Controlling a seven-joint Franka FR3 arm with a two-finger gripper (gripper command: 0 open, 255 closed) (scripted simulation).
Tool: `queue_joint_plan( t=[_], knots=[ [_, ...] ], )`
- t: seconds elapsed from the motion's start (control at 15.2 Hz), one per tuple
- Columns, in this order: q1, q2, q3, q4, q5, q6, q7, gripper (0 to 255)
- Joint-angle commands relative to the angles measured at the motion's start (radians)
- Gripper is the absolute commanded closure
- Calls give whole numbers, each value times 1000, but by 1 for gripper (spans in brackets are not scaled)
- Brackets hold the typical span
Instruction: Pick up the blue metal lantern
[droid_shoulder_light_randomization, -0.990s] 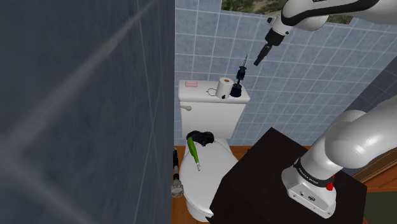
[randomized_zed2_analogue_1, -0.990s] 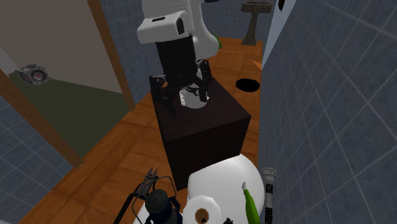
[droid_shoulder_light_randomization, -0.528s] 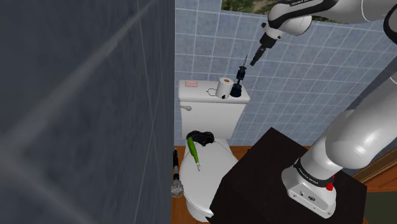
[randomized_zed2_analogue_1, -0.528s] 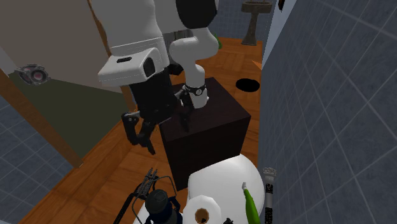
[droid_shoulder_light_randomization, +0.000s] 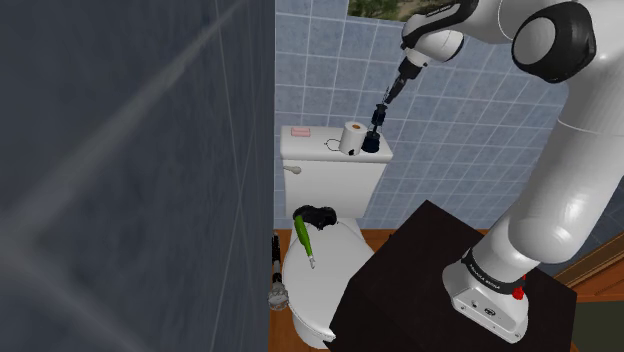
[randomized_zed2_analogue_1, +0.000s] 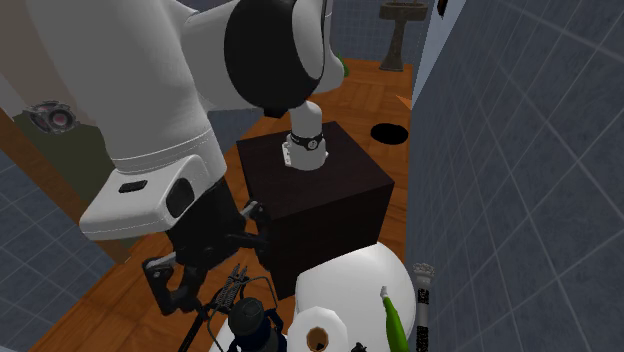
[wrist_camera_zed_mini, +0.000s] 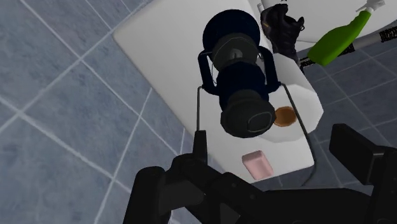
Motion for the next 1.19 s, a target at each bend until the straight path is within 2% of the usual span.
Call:
queue_joint_plan(
  t=[0.0, 0.46, 0.53, 1.12],
  knots=[
    [-14, 29, 6, 7, 27, 13, -30, 0],
    [-23, 62, 19, -27, 66, 68, -66, 0],
    [-22, 61, 19, -28, 66, 70, -66, 255],
    [-23, 62, 19, -27, 66, 68, -66, 255]
  ],
)
